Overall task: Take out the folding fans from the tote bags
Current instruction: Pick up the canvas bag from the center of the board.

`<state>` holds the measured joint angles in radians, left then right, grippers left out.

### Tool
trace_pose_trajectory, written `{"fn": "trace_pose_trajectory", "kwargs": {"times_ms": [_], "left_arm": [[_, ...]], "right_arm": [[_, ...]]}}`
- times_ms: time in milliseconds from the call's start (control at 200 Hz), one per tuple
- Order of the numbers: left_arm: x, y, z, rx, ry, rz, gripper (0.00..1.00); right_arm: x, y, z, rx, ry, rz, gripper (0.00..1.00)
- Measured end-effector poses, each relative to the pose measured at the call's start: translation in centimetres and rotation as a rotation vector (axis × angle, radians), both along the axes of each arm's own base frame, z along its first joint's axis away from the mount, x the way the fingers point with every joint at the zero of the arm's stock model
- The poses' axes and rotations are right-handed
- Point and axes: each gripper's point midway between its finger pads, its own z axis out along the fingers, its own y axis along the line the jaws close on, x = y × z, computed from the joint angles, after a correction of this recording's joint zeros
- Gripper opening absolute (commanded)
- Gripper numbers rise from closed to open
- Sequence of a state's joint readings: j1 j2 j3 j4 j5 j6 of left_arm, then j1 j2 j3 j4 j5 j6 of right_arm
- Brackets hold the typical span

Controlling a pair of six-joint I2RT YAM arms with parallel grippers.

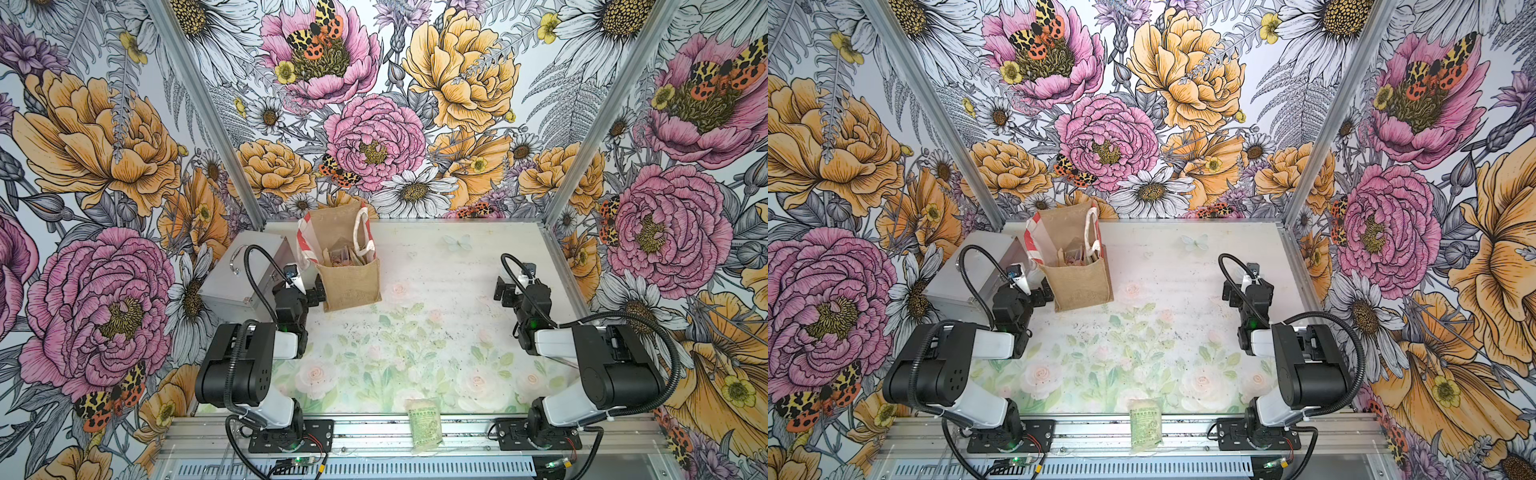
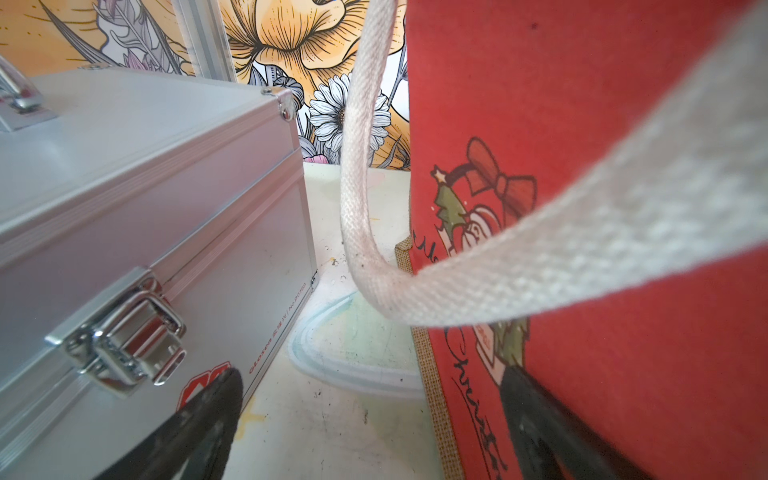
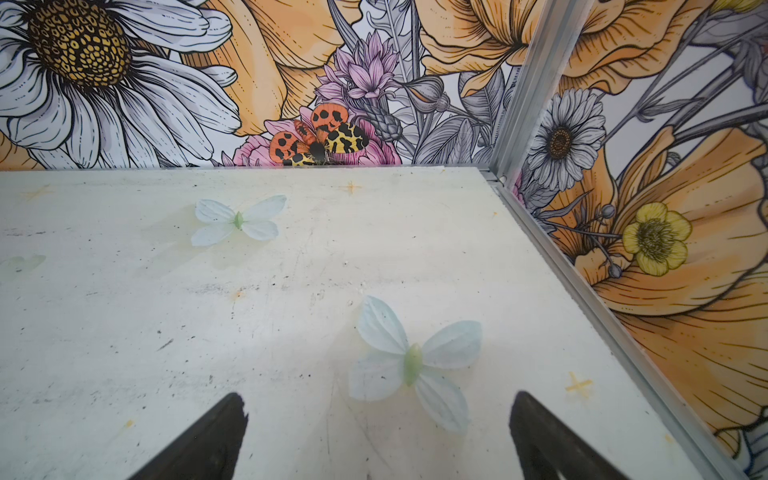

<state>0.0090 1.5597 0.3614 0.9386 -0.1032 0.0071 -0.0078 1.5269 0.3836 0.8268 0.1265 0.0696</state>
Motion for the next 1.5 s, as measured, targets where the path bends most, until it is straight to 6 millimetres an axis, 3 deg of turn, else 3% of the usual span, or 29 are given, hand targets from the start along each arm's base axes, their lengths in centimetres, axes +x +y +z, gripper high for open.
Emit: {"fn": "trace_pose_trajectory", "kwargs": {"times_ms": [385, 515, 826, 926, 1071, 1206, 1386, 1501], "left_arm": [[-0.3, -0.7, 0.3, 0.012, -0.02, -0.019, 0.99], [-1.2, -1.0, 1.6, 0.021, -0.048, -0.027, 0.99], [-2.8, -2.2, 9.9, -0.014, -0.112, 0.004, 0.99], [-3.8, -1.8, 12.5, -0.082, -0.115, 0.051, 0.99], [-6.3, -0.9, 14.1, -0.187, -0.096, 0.116, 0.98], [-7.2, -0.3, 17.1, -0.281, -0.081, 0.166, 0.99], [-5.6, 0.3, 22.1, -0.381, -0.062, 0.181, 0.99], [-2.9, -0.4, 22.3, -0.434, 0.039, 0.147, 0.99]], "right_arm": [[0.0, 0.0, 0.0, 0.0, 0.0, 0.0, 1.0], [0.0, 0.0, 0.0, 0.0, 0.0, 0.0, 1.0], [0.4, 0.6, 0.3, 0.009, 0.068, 0.034, 1.0], [1.7, 1.0, 3.7, 0.021, 0.064, 0.058, 1.0], [3.1, 2.6, 9.9, 0.092, 0.047, 0.129, 0.98], [3.8, 4.7, 12.8, 0.19, 0.102, 0.215, 0.96], [2.9, 7.0, 11.9, 0.318, 0.215, 0.273, 0.95], [2.1, 7.6, 10.8, 0.376, 0.277, 0.267, 0.95]]}}
